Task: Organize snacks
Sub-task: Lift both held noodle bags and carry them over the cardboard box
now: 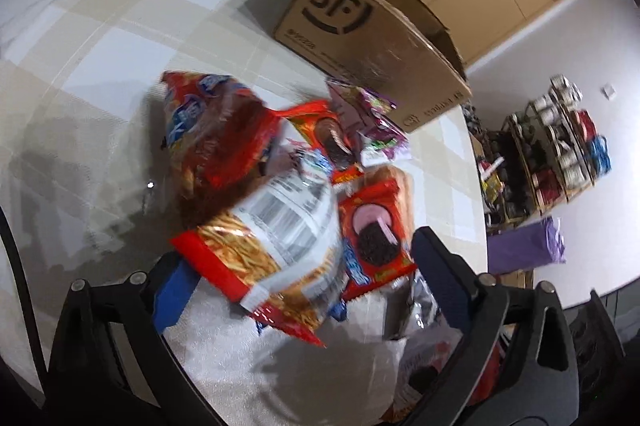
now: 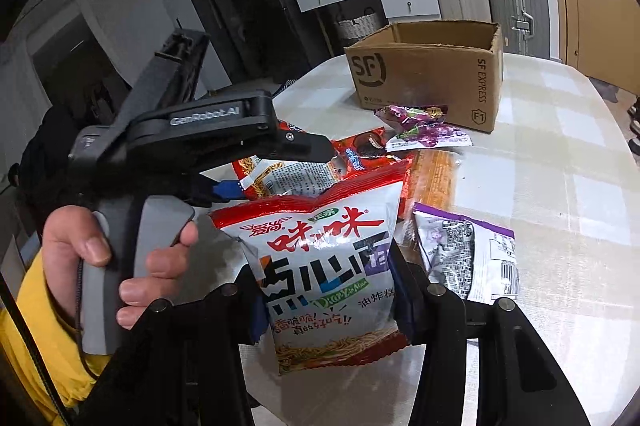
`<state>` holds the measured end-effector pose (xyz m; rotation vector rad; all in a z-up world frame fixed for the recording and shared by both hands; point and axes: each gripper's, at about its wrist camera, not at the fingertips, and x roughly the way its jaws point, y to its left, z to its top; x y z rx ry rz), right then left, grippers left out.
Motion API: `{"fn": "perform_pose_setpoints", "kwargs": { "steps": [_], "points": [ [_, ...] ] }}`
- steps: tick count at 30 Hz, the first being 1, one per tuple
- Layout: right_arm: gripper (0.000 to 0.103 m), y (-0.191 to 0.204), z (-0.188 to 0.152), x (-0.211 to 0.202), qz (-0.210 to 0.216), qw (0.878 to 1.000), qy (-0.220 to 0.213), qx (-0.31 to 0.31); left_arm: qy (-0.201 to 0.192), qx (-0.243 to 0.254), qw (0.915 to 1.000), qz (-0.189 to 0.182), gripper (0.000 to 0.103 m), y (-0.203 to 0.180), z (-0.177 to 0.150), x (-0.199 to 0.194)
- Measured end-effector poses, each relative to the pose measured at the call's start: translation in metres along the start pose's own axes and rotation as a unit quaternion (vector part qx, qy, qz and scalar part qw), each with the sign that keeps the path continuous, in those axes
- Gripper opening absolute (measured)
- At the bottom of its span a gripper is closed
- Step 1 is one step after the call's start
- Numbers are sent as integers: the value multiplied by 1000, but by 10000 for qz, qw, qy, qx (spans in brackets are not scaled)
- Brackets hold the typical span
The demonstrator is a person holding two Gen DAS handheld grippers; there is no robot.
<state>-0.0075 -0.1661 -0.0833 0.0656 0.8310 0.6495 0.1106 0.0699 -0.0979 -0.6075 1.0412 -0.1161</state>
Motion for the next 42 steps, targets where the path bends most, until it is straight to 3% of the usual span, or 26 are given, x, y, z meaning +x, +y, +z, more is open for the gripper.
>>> {"fn": "perform_pose_setpoints", "kwargs": {
  "steps": [2,7,10,16,19,37,42],
  "points": [
    [49,-1,0,-1,1,10000,-11,18,13,-108,9999,-81,91,3,1,3],
    [49,-1,-1,-5,2,10000,-33,18,230,-119,9995,-199,46,4,2,14],
    [49,1,-2,-5,-11,10000,-48,-14,227,-144,9994,-222,36,4,1,16],
    [49,0,-4,-6,-71,10000,-43,12,103,-246,9991,-327,33,8,1,16],
    [49,-3,-5,-6,-104,9999,-24,104,68,-310,9980,-549,32,11,-1,12],
    [49,-12,-2,-31,46,9962,-532,688,-118,654,9897,-1267,32,16,-21,-52],
    [49,-10,0,-51,232,9912,-919,926,-168,956,9856,-1382,32,16,-30,-77]
  ]
}}
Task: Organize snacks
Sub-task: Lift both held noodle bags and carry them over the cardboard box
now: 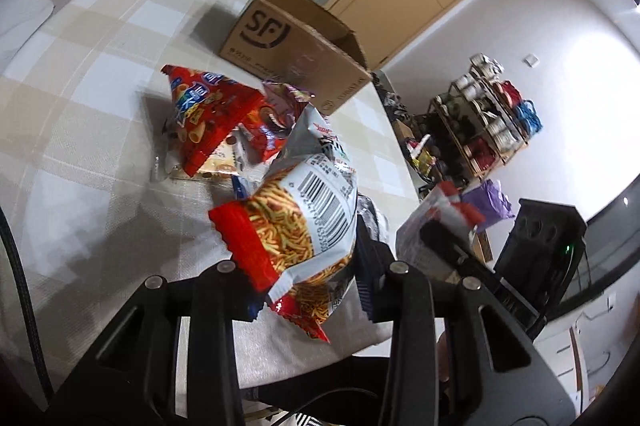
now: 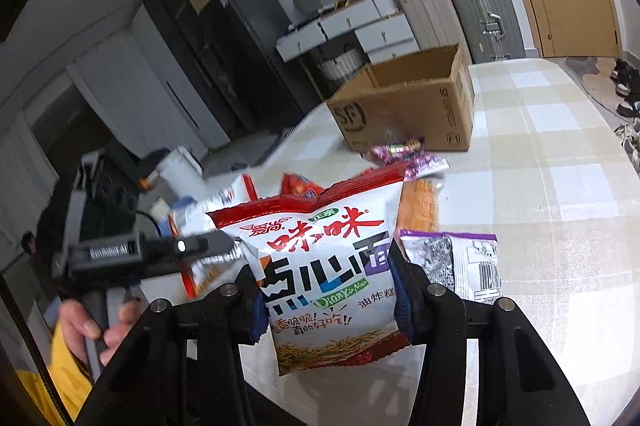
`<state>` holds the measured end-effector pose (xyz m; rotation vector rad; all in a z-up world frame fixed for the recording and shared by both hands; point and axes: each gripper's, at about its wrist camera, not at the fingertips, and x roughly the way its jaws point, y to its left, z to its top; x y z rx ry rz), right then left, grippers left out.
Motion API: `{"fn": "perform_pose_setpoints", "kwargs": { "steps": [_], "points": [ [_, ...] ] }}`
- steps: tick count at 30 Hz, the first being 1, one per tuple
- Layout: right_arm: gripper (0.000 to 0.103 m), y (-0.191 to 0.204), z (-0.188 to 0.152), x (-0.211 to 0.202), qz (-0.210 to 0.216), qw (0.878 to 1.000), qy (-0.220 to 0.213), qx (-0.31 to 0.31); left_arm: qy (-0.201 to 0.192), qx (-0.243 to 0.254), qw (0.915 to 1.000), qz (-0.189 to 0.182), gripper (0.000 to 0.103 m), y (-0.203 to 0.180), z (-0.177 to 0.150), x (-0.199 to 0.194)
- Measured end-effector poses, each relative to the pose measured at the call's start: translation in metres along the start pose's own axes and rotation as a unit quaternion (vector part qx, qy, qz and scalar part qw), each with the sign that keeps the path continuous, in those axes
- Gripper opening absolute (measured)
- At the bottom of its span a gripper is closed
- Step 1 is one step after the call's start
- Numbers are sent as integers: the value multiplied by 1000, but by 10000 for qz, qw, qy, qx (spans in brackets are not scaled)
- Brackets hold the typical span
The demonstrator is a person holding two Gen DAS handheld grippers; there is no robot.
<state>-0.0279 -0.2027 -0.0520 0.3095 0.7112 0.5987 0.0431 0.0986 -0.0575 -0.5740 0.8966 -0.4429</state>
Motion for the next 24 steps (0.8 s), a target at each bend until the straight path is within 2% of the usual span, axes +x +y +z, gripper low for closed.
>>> {"fn": "perform_pose_setpoints", "kwargs": {
  "steps": [7,15,17,21,24],
  "points": [
    [49,1,29,-14,149,9992,-152,340,-142,316,9992,-213,32,-24,13,-38],
    [49,3,108,-13,304,9979,-293,490,-176,777,9966,-203,32,-69,84,-55],
    [49,3,127,-8,294,9978,-314,512,-183,887,9958,-118,32,-79,104,-53],
    [49,-2,164,13,86,9980,-256,579,-144,1119,9931,319,32,-92,146,-33],
    [49,-9,191,39,-189,9983,-97,551,-52,1009,9937,496,32,-94,175,-12]
  ]
}}
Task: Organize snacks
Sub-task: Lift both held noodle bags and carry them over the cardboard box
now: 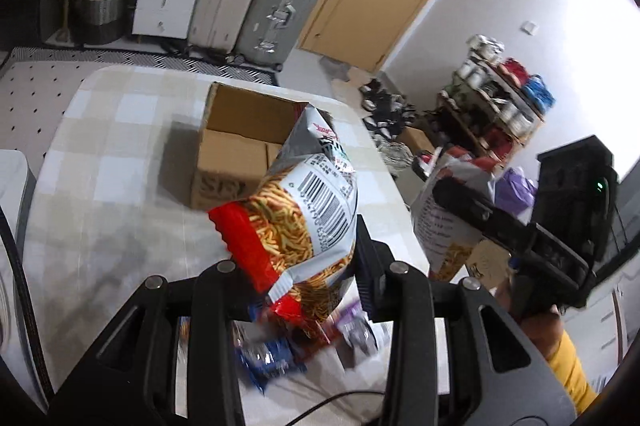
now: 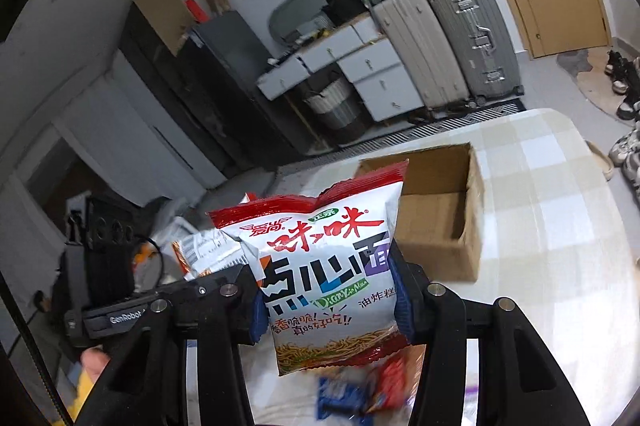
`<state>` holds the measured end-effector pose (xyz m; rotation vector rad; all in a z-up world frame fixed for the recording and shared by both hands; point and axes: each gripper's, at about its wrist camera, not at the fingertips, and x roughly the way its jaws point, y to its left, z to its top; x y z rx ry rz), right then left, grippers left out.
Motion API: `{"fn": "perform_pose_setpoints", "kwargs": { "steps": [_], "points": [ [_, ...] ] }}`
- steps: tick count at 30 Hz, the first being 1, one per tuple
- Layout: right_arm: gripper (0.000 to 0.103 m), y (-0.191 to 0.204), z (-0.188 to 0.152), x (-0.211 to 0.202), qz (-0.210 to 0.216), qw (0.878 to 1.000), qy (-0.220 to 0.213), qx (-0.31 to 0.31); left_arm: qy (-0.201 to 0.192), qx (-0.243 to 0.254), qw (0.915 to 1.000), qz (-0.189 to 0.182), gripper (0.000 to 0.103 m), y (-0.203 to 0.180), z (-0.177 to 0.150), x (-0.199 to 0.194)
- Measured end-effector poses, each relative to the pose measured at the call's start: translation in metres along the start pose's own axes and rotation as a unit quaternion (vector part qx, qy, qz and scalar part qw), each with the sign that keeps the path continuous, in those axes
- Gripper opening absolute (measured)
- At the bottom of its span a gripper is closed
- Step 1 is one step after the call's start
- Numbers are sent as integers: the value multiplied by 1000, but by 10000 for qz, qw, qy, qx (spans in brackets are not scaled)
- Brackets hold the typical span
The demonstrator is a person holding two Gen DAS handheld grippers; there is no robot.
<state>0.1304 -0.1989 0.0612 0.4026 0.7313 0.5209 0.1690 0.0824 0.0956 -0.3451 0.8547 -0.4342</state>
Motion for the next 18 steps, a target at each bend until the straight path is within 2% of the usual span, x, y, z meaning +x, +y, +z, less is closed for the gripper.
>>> {"fn": "perform_pose_setpoints", "kwargs": {
  "steps": [4,10,15,18],
  "points": [
    [49,-10,23,33,-173,9998,115,-5,166,-2,9996,237,32,2,38,36],
    [49,-30,50,77,-157,9997,180,66,501,-40,9982,337,32,12,83,96],
    [49,-54,63,116,-251,9989,313,235,692,132,9953,665,32,25,108,149],
    [49,-64,66,138,-359,9979,455,292,823,-114,9943,675,32,41,115,176]
  ]
}}
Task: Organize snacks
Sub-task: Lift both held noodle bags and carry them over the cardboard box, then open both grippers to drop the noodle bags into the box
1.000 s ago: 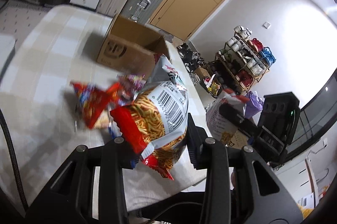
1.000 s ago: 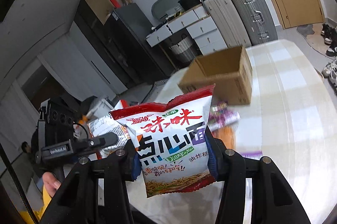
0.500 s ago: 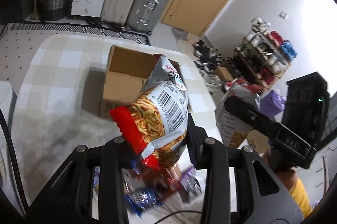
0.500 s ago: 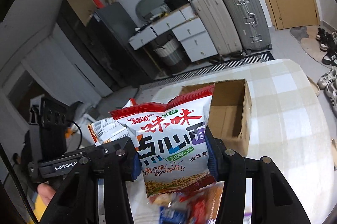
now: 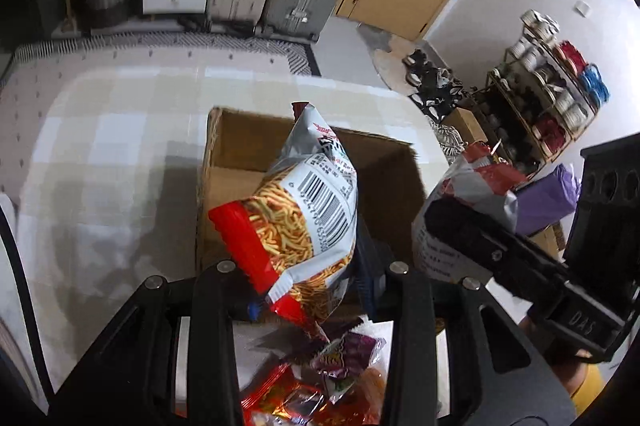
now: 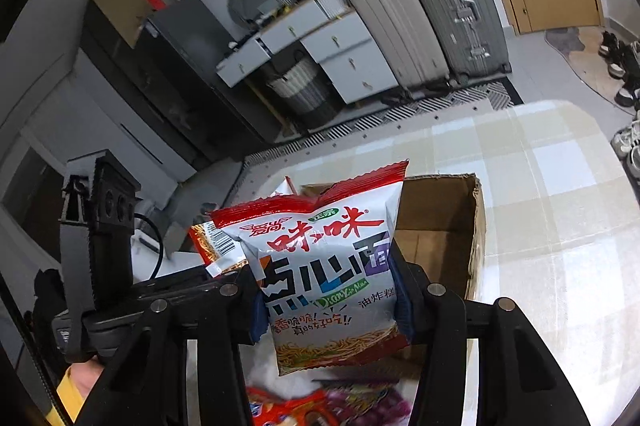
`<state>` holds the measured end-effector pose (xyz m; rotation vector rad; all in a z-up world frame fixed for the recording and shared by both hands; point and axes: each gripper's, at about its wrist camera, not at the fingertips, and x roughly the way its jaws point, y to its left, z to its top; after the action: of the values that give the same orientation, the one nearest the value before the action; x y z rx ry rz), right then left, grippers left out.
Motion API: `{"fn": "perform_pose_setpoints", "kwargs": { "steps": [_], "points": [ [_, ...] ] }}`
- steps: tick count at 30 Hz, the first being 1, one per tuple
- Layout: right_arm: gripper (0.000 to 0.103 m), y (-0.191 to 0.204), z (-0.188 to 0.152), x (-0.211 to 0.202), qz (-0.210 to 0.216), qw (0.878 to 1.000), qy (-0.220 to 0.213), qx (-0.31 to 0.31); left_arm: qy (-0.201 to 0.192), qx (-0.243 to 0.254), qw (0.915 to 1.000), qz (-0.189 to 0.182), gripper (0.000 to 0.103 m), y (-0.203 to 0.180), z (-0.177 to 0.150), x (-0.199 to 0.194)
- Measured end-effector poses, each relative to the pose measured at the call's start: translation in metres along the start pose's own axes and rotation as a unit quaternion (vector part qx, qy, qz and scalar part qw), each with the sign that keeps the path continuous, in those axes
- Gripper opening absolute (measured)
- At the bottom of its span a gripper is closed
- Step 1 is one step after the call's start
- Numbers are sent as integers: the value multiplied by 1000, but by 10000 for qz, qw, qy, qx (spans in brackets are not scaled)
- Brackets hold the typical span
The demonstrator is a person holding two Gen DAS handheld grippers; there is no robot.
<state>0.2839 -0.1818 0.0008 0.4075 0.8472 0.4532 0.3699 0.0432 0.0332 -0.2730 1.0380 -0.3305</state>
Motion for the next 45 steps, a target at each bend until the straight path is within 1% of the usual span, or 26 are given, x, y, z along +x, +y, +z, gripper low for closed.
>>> {"fn": "perform_pose_setpoints", "kwargs": {
  "steps": [2,4,9,12,21,23,26,29,32,34,36,38,39,40,42,45],
  "points": [
    [49,-3,1,10,9,10000,56,18,117,-92,9999,-12,32,7,4,21],
    [49,-6,2,19,-23,9999,100,30,172,-31,9998,-16,32,11,4,34],
    [49,-11,-2,35,-101,9997,239,-24,312,46,9994,122,32,20,5,64],
    [49,-14,-5,41,-169,9994,295,-23,375,73,9991,162,32,25,3,75],
    [50,-22,-7,48,-171,9990,393,93,467,135,9984,280,33,29,4,97],
    [50,-22,-7,48,-234,9990,366,48,444,163,9984,294,33,31,3,95],
    [50,-24,-5,49,-281,9987,419,92,392,79,9987,304,33,32,1,89],
    [51,-24,-6,47,-320,9985,435,101,418,5,9987,298,33,34,-2,85],
    [52,-24,-6,42,-378,9985,384,87,441,40,9983,367,34,30,-5,81],
    [53,-24,-5,41,-511,9979,381,81,450,49,9981,408,42,25,-8,78],
    [54,-25,-4,40,-604,9974,378,107,459,27,9979,456,46,24,-10,74],
    [60,-24,-4,37,-581,9977,323,135,417,66,9981,439,48,20,-12,68],
    [65,-24,-3,35,-593,9977,293,149,396,87,9981,463,52,18,-13,65],
    [66,-24,-4,33,-589,9978,269,157,381,102,9980,498,56,17,-14,62],
    [66,-22,-3,28,-515,9983,216,136,337,117,9982,477,58,14,-16,56],
    [66,-18,-3,21,-530,9984,174,87,335,21,9985,435,59,13,-19,49]
  ]
}}
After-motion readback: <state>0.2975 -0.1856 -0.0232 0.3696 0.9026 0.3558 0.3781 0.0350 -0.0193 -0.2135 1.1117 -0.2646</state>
